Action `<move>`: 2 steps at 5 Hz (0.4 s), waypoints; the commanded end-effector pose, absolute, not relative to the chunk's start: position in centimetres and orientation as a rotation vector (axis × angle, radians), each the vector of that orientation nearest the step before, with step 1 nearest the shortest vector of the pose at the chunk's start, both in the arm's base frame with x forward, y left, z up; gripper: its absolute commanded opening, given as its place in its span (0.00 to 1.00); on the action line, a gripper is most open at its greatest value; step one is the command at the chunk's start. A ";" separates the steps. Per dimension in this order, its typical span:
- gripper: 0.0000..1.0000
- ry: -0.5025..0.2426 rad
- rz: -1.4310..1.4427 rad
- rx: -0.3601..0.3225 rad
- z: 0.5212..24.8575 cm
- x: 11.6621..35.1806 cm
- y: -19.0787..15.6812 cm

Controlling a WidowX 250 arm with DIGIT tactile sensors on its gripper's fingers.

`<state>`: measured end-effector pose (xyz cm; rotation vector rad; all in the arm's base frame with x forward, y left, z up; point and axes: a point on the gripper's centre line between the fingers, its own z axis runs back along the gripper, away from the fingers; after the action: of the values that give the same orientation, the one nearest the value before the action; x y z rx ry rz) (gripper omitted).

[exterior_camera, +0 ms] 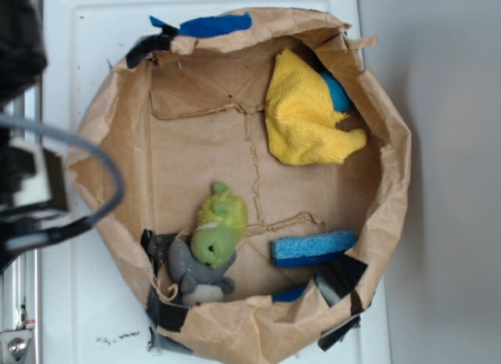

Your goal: Grab the yellow cloth.

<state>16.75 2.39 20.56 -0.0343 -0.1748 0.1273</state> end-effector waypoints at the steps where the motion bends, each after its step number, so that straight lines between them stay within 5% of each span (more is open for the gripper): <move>1: 1.00 -0.077 0.249 -0.080 20.3 22.7 3.8; 2: 1.00 -0.096 0.281 -0.084 19.5 24.6 4.4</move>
<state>24.20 3.66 18.27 -0.0893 -0.0505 0.2673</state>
